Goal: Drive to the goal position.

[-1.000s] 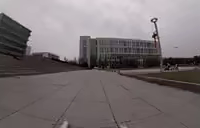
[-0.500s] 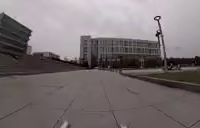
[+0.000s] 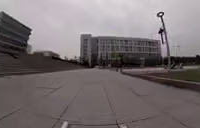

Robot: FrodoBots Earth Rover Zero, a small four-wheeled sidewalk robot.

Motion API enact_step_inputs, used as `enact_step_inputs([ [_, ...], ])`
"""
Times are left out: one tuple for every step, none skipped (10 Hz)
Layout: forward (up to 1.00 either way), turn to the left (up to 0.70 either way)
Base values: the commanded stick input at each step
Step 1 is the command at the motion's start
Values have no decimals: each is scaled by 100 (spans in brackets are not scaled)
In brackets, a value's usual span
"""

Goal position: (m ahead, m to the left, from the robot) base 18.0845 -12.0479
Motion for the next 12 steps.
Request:
enact_step_inputs([
  [70,0],
  [70,0],
  [70,0],
  [70,0],
  [70,0],
  [70,0],
  [70,0],
  [70,0],
  [70,0],
  [70,0],
  [70,0],
  [70,0],
])
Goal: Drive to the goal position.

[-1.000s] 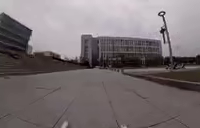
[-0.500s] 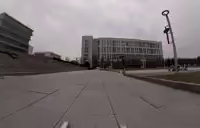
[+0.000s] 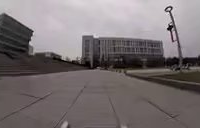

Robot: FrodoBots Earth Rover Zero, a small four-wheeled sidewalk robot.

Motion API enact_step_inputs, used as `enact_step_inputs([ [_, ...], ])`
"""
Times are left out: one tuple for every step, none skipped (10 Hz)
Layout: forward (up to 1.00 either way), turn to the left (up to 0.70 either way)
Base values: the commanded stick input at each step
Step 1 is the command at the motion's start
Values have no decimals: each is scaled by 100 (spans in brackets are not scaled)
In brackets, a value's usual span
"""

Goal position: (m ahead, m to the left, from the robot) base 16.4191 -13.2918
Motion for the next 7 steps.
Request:
enact_step_inputs([
  [70,0],
  [70,0],
  [70,0],
  [70,0],
  [70,0],
  [70,0],
  [70,0],
])
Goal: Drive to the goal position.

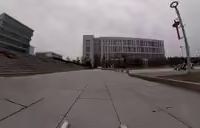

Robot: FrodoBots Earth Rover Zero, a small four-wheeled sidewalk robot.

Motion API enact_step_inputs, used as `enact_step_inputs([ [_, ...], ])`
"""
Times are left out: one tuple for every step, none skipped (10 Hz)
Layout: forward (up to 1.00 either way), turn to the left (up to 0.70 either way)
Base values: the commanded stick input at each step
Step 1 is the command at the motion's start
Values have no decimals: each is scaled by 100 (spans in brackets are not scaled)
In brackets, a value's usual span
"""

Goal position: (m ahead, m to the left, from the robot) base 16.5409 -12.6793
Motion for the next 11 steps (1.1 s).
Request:
enact_step_inputs([
  [70,0],
  [70,0],
  [70,-4],
  [70,-10],
  [70,-13],
  [70,-14],
  [70,0],
  [70,0],
  [70,0],
  [70,0],
  [70,0],
])
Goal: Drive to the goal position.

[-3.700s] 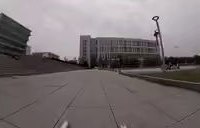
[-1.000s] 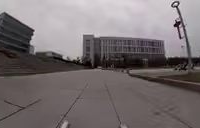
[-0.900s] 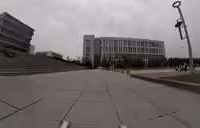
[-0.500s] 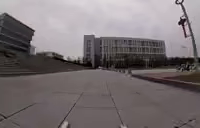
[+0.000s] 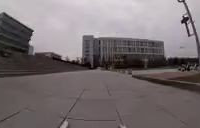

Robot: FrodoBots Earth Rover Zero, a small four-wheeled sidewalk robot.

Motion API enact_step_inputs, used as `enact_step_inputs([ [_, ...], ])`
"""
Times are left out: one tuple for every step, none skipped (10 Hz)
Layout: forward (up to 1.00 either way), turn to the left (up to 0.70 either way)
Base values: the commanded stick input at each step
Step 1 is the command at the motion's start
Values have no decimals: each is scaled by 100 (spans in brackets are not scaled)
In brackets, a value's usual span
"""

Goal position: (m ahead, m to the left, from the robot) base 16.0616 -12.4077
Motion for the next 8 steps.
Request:
enact_step_inputs([
  [70,0],
  [70,-12],
  [70,-24],
  [70,-13],
  [70,-1],
  [70,0],
  [70,0],
  [70,0],
])
